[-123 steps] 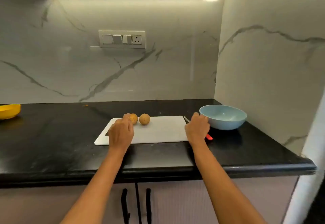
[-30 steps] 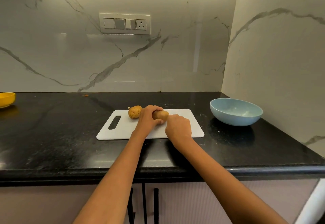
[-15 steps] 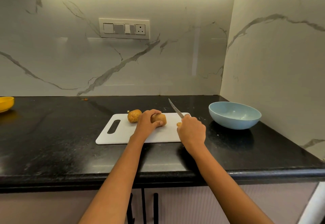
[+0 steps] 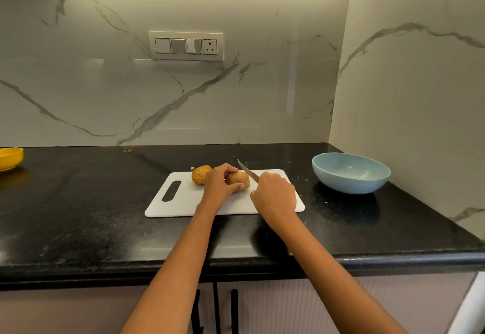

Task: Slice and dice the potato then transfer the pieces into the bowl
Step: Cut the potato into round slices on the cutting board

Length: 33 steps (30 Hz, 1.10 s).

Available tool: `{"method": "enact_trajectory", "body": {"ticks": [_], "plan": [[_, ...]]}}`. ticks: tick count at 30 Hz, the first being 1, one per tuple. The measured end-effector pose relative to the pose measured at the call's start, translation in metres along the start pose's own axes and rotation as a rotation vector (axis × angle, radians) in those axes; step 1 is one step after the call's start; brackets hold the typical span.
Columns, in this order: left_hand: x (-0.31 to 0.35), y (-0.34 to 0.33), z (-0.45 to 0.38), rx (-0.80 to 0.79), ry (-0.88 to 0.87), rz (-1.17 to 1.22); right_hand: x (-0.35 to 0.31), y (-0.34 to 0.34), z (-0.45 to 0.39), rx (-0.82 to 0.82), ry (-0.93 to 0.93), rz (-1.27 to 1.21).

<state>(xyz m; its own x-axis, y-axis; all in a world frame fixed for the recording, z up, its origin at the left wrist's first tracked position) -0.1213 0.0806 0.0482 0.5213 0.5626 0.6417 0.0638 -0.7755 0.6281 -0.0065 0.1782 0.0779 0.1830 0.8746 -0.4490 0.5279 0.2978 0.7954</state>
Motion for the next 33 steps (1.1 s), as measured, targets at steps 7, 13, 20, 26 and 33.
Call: {"method": "enact_trajectory", "body": {"ticks": [7,13,20,26,33], "plan": [[0.003,0.002,0.001,0.017,-0.004,-0.011,-0.014,-0.002,0.002,-0.018,0.044,0.046],[0.003,0.002,0.001,0.017,-0.007,0.001,-0.020,-0.004,0.004,-0.006,0.062,0.112],[0.007,0.005,0.001,0.020,-0.021,-0.001,-0.026,-0.014,-0.002,-0.013,0.079,0.163],[0.004,0.006,0.003,0.019,0.021,0.019,-0.026,-0.018,0.000,-0.039,0.106,0.166],[0.006,0.006,0.002,0.011,0.039,-0.014,-0.022,-0.019,0.002,-0.064,0.117,0.192]]}}
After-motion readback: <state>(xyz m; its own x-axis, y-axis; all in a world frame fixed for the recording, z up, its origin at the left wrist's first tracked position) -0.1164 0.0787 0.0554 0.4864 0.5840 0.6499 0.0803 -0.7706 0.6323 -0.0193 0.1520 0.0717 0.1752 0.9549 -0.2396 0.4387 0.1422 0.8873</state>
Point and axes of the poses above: each hand's wrist, its own z-axis away from the middle knuckle, its own y-axis out of the back of the hand, x = y × z, the point moved 10 cm from there along -z, towards the middle knuckle, and after that the axes turned 11 degrees about -z, right-handed, at the moved point
